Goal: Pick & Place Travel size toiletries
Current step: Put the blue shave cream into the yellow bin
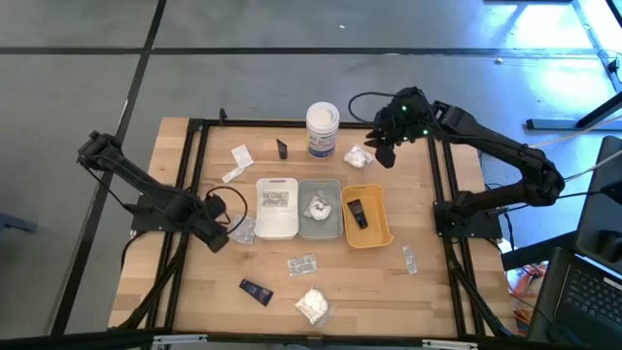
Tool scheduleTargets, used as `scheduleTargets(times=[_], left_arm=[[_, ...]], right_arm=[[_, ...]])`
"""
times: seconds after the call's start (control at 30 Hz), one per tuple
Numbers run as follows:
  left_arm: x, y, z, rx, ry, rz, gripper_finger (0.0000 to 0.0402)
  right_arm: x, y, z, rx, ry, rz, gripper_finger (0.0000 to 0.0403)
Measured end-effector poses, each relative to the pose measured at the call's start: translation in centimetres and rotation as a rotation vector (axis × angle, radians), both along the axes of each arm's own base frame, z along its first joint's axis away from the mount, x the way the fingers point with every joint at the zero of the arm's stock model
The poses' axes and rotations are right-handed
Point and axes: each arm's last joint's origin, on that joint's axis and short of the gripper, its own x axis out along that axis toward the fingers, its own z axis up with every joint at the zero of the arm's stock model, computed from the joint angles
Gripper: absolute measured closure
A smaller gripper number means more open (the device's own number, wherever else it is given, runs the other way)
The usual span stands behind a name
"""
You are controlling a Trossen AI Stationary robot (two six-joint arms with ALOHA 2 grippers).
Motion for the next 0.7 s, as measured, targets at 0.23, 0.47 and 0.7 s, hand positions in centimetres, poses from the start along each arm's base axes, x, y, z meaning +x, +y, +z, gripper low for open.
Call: scheduleTargets(times=[0.23, 0.47, 0.7], left_arm=[[-0.2, 0.4, 1.3, -0.026, -0.197, 0.030, 0.0398], [0.1, 0.4, 2.8, -0.065, -0.407, -0.015, 0.0398], [-0.2, 0.7, 4.1, -0.069, -0.561, -0.055, 0.0398]], right_arm=[[1.4, 2.4, 0.2, 0.011, -0.031, 0.119, 0.0303], [2.9, 5.2, 0.7, -0.002, -0.106, 0.248, 0.0298], [3.9, 7.5, 1.2, -0.004, -0.165, 0.330, 0.0279]])
